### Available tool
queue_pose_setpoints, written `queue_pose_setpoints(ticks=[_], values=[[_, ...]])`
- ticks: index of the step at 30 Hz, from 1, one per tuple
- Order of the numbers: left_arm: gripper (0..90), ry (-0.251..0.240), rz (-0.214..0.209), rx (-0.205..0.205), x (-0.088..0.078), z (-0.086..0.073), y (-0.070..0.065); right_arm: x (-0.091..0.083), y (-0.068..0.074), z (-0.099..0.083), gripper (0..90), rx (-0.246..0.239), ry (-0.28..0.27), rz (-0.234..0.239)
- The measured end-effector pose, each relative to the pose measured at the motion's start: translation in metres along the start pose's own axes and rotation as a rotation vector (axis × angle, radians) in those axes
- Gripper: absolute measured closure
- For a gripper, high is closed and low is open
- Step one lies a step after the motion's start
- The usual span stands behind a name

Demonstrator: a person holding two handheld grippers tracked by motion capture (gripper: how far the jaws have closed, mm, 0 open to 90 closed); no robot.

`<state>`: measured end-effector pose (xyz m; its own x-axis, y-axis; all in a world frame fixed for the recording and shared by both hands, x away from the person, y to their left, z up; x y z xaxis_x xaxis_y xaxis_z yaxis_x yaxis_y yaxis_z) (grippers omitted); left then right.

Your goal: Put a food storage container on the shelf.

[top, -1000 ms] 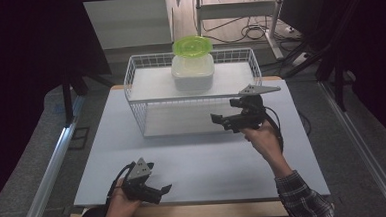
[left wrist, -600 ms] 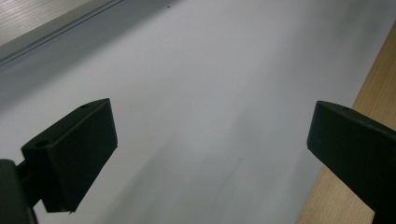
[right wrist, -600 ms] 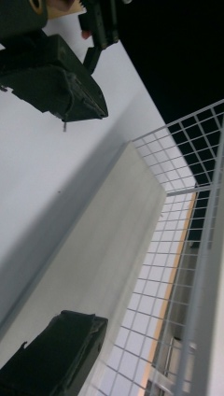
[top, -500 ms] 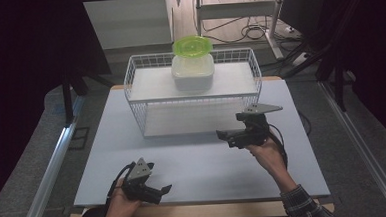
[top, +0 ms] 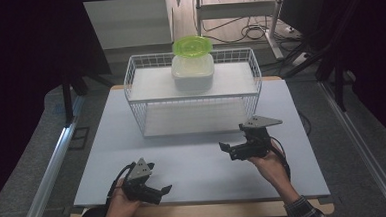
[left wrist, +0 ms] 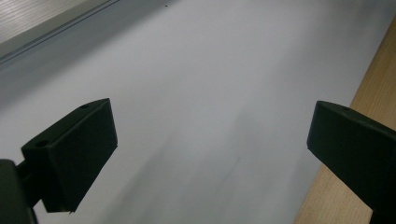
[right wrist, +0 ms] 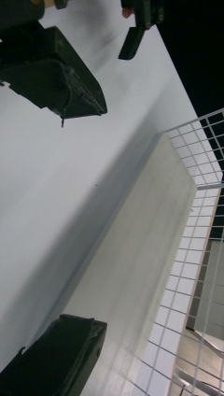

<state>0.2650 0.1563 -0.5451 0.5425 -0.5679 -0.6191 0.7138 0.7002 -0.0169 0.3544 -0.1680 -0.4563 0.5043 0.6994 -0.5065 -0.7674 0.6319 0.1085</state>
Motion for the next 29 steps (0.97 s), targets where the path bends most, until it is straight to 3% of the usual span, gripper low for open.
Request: queue_pose_setpoints(ticks=[6, 10, 23, 25, 29], values=[[1.4, 0.005, -0.003, 0.002, 0.0, 0.0, 0.0, 0.0, 0.002, -0.02, 0.5, -0.009, 0.048, 0.0], [1.4, 0.007, -0.003, 0.002, 0.001, 0.0, -0.001, 0.002, 0.003, -0.037, 0.5, -0.043, 0.096, -0.012], [1.4, 0.01, -0.006, 0.004, 0.001, -0.001, -0.001, 0.005, 0.006, -0.076, 0.5, -0.035, 0.192, 0.018], [1.4, 0.01, -0.007, 0.004, 0.001, -0.001, -0.001, 0.006, 0.008, -0.079, 1.7, -0.033, 0.202, 0.043], [1.4, 0.009, -0.006, 0.005, 0.001, 0.0, -0.001, 0.007, 0.008, -0.077, 1.3, -0.027, 0.181, 0.036]])
Point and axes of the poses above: each handheld gripper's, and its own axes: x roughly forward along the jaws, z roughly out of its top, y roughly to its left, the point moved 3 cm from there along x, roughly forward along the jaws, and after that the axes turned 4 degrees about z, right-handed, at the moved point
